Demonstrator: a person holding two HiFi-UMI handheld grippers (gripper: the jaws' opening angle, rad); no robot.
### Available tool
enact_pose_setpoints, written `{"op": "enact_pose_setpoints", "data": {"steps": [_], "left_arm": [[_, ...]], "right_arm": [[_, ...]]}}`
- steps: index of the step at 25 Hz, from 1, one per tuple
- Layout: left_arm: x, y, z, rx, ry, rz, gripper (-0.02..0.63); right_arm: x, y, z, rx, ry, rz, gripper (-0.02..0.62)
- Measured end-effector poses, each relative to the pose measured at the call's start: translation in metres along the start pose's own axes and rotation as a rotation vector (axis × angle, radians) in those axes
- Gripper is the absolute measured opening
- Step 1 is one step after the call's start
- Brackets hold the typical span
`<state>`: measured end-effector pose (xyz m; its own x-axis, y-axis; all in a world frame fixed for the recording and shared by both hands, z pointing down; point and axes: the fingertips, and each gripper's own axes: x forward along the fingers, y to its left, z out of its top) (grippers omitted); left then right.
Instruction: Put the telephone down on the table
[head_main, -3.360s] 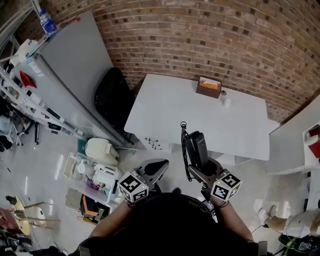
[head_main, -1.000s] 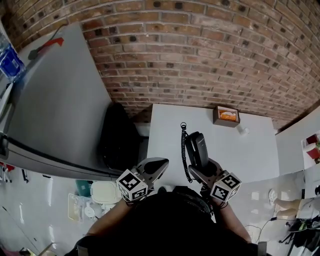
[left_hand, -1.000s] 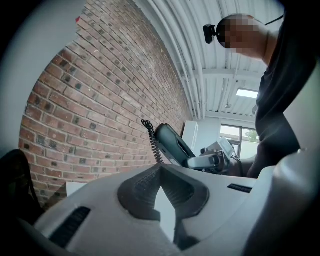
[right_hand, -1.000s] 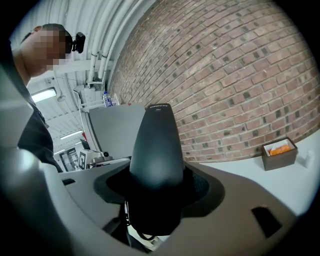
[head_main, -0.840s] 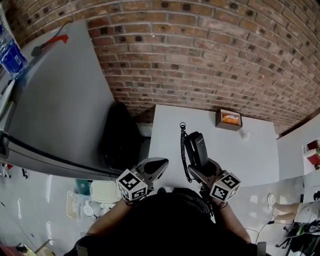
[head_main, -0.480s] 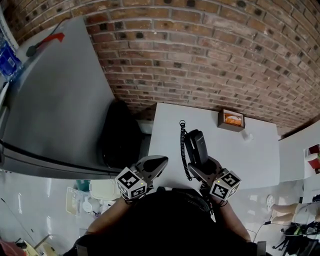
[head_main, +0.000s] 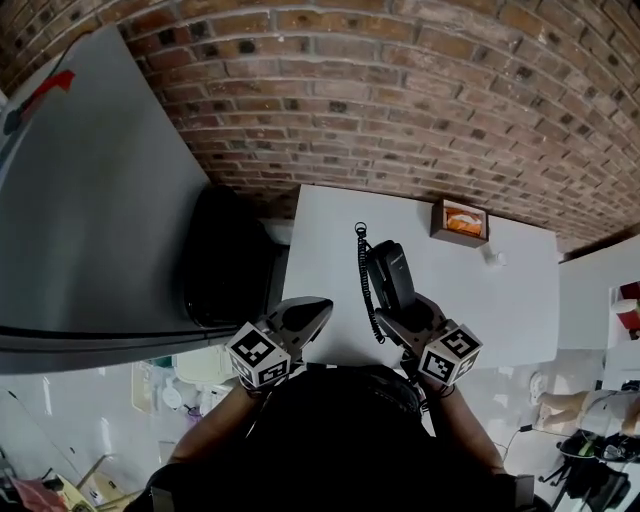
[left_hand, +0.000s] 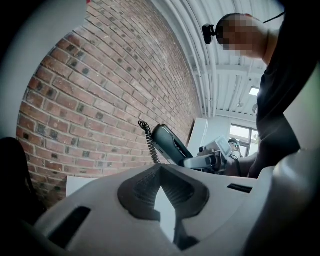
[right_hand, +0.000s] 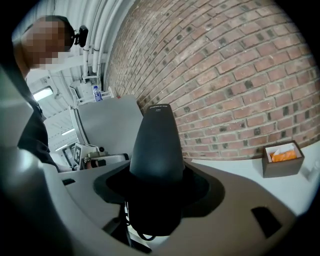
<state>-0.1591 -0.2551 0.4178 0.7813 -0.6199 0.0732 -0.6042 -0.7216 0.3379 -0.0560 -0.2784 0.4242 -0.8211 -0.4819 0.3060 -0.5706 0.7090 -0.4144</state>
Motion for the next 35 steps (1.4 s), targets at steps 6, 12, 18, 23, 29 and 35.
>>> {"op": "enact_pose_setpoints", "data": {"steps": [6,12,18,23,29,35], "left_arm": [[0.029,0.012,-0.032,-0.039,0.066,0.001,0.008],[0.050,0.023,-0.055,-0.064,0.106,0.010,0.008],[0.069,0.029,-0.085,-0.095,0.167,0.010,0.008],[0.074,0.032,-0.106,-0.119,0.197,0.032,0.008],[0.081,0.041,-0.130,-0.136,0.257,0.048,0.008],[0.089,0.041,-0.144,-0.141,0.291,0.042,0.008]], "right_arm": [[0.003,-0.037,-0.016,0.020,0.065,-0.004,0.270],[0.014,-0.070,-0.039,0.028,0.131,-0.014,0.270],[0.028,-0.103,-0.064,0.032,0.194,-0.015,0.270],[0.034,-0.127,-0.093,-0.013,0.262,-0.039,0.270],[0.041,-0.150,-0.128,0.003,0.332,-0.051,0.270],[0.047,-0.171,-0.156,0.031,0.387,-0.057,0.270]]}}
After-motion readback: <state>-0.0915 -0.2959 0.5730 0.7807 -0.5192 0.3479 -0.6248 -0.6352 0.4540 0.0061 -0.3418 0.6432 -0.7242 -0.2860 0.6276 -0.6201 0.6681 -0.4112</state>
